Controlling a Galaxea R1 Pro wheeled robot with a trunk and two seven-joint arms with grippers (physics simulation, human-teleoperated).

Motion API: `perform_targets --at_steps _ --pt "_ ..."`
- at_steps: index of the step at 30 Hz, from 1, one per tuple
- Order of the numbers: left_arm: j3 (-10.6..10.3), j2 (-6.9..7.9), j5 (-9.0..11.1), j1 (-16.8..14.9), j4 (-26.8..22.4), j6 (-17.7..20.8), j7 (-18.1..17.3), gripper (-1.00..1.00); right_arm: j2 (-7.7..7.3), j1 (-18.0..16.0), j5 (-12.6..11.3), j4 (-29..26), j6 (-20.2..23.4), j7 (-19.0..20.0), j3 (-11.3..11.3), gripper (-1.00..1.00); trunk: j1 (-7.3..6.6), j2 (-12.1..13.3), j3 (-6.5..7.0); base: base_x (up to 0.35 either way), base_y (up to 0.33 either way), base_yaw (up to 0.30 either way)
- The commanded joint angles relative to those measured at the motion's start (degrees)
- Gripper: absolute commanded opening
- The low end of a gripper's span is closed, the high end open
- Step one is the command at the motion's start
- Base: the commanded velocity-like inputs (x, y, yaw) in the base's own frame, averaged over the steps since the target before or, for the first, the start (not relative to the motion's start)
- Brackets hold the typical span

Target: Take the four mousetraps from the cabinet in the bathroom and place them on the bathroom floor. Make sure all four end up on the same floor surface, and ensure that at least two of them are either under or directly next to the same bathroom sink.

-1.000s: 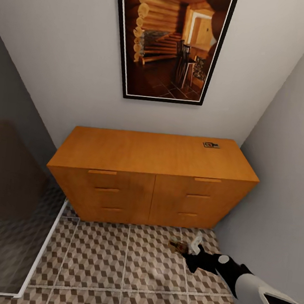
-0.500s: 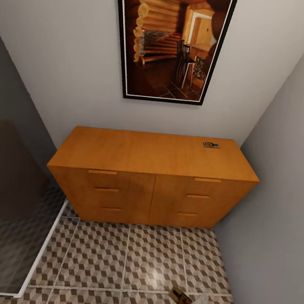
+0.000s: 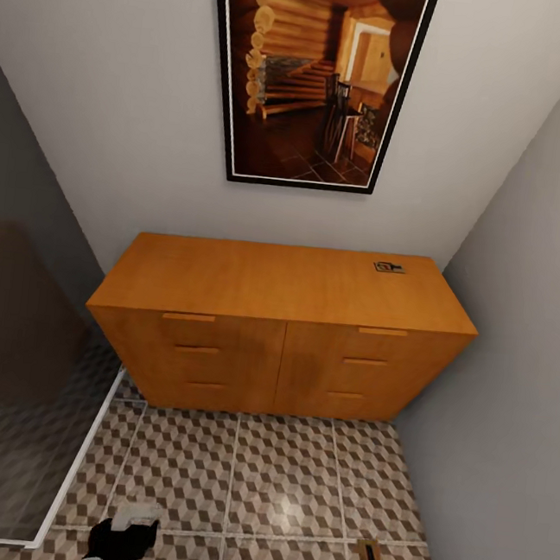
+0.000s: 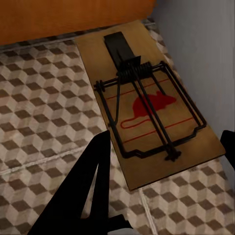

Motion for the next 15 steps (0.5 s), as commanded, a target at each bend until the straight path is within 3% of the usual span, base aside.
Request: perform_targets --at_steps 1,5,15 --pt "-0.47 -0.22 0.62 -0.03 -2.81 2.76 0.87 1.0 0.07 -0.02 0.42 -0.4 -0.18 -0.57 -0.37 -1.0 0.03 -0.1 -0.09 0.0 0.0 0.0" --pt "-0.58 -1.33 0.55 -0.08 -8.74 6.96 1.13 1.0 -0.05 0.0 0.43 -1.14 -0.76 -0.39 -0.19 -1.0 0.03 -0.1 -0.09 0.0 0.0 0.0" --pt "-1.03 -2.27 0.39 -0.06 -7.66 6.97 1.03 1.0 -0.36 0.0 0.68 -1.22 -0.82 -0.25 0.17 -1.0 0.03 -0.1 -0.09 0.0 0.0 0.0"
